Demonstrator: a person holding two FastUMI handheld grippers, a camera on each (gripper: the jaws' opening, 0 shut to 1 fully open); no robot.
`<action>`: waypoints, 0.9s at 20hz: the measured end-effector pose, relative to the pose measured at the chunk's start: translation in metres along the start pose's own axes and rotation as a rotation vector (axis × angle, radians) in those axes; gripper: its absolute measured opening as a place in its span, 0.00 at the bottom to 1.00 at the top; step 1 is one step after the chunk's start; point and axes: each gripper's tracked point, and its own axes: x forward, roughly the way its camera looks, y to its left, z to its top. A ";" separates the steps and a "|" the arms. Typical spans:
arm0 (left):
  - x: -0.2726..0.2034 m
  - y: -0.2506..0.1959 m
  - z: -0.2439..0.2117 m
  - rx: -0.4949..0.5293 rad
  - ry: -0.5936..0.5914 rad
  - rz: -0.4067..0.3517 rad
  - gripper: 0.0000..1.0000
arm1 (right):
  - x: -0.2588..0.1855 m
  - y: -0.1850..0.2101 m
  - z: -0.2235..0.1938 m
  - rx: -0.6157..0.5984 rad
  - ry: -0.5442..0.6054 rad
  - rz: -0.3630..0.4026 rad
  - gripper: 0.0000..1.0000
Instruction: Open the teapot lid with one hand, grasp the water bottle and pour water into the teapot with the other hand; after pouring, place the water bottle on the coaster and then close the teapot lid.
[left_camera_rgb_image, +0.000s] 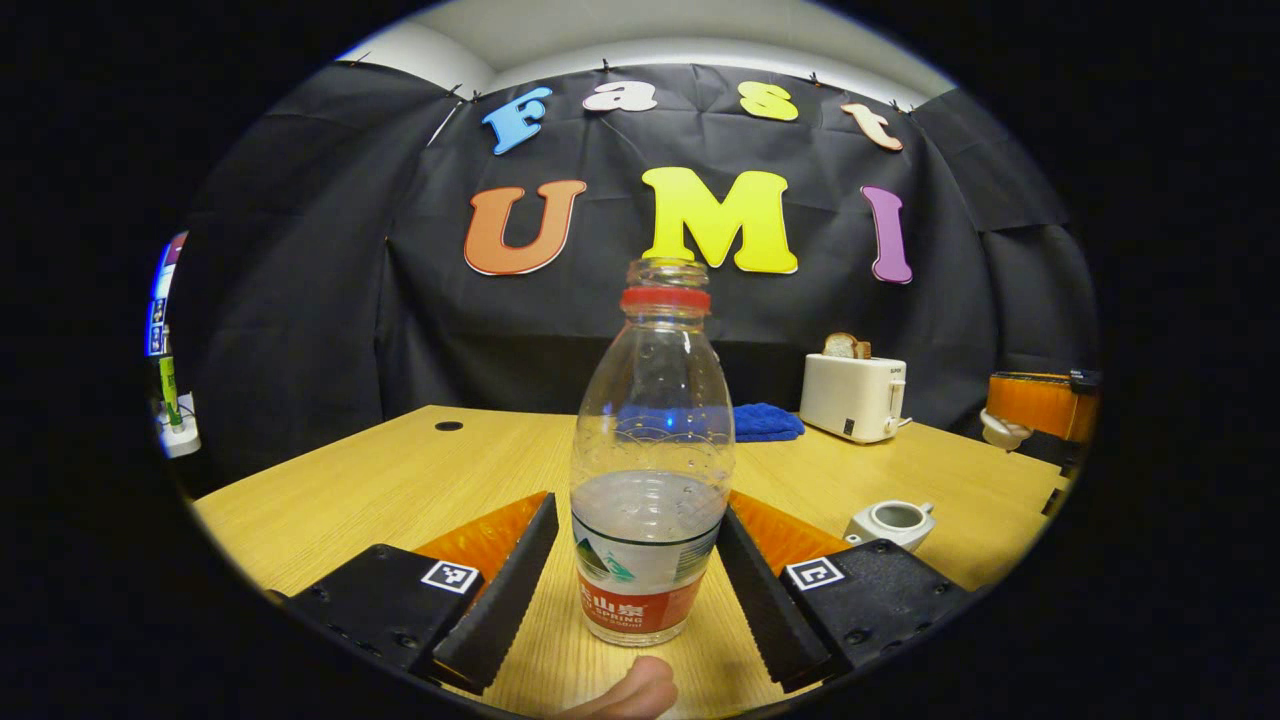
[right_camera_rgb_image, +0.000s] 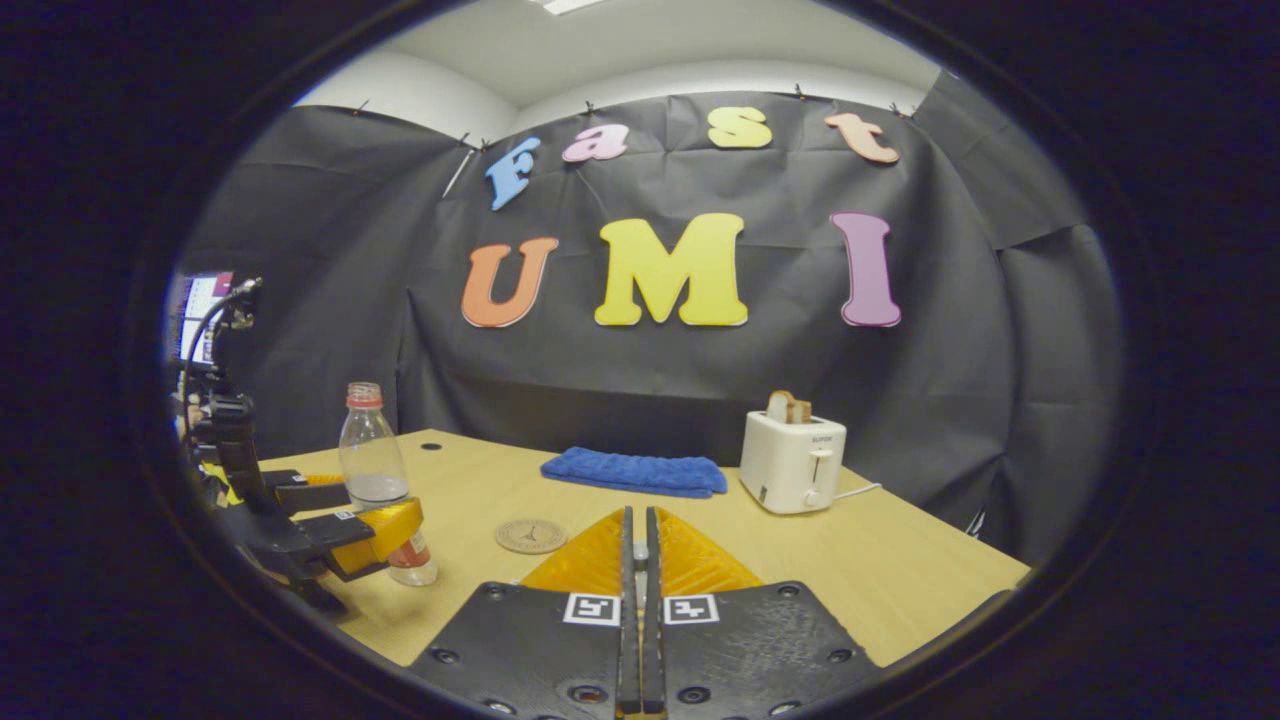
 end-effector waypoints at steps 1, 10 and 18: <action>0.001 0.000 0.001 0.014 0.002 -0.002 0.94 | 0.000 -0.004 0.001 0.010 -0.001 -0.003 0.01; -0.013 0.001 0.011 0.271 0.073 0.075 0.78 | 0.001 -0.042 -0.007 0.028 0.042 -0.044 0.01; -0.022 -0.015 0.023 0.658 0.127 0.114 0.78 | -0.002 -0.068 -0.013 0.041 0.039 -0.056 0.01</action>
